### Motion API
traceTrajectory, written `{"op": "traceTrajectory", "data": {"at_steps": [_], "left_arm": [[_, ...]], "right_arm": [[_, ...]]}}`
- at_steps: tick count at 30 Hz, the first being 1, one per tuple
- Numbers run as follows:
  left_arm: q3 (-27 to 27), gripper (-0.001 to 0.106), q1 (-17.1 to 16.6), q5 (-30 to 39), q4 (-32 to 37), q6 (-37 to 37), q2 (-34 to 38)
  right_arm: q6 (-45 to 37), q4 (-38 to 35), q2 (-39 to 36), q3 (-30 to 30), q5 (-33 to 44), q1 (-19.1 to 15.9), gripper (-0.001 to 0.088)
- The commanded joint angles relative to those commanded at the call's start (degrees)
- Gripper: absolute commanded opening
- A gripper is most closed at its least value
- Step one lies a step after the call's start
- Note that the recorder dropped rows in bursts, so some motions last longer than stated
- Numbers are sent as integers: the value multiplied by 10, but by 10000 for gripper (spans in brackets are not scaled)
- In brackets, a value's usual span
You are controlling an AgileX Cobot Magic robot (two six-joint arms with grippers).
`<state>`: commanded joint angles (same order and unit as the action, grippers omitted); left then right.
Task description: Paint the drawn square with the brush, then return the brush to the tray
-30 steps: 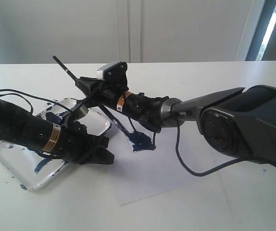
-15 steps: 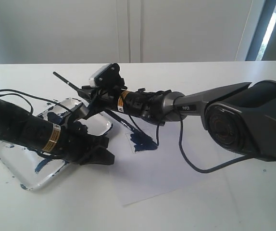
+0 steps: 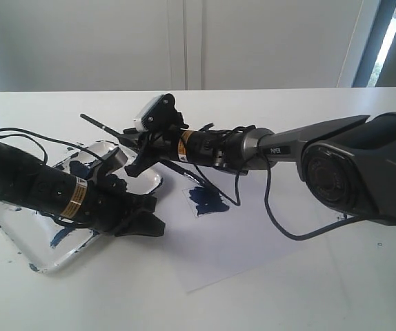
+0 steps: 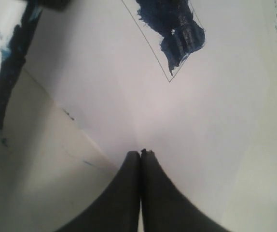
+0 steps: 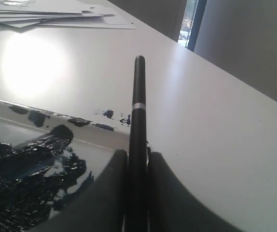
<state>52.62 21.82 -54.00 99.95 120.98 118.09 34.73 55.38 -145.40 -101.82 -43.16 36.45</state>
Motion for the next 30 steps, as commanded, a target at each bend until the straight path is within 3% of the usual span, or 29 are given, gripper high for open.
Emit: {"op": "traceTrajectory", "data": {"at_steps": [5,21,27,30], "left_arm": [[1,49,0,0,0,-12,-6],[1,49,0,-17,-85,-147,-78],[1,49,12,50,-96,-149,-84],[1,49,46,104,-100,-145,-83]], "right_arm": [[0,-5,8,0,-48,0,0],[-2,-47,8,0,-60,1,0],[-9,-80,5,0,-62,1,0],[-9,-97,0,0,-86,1,0]]}}
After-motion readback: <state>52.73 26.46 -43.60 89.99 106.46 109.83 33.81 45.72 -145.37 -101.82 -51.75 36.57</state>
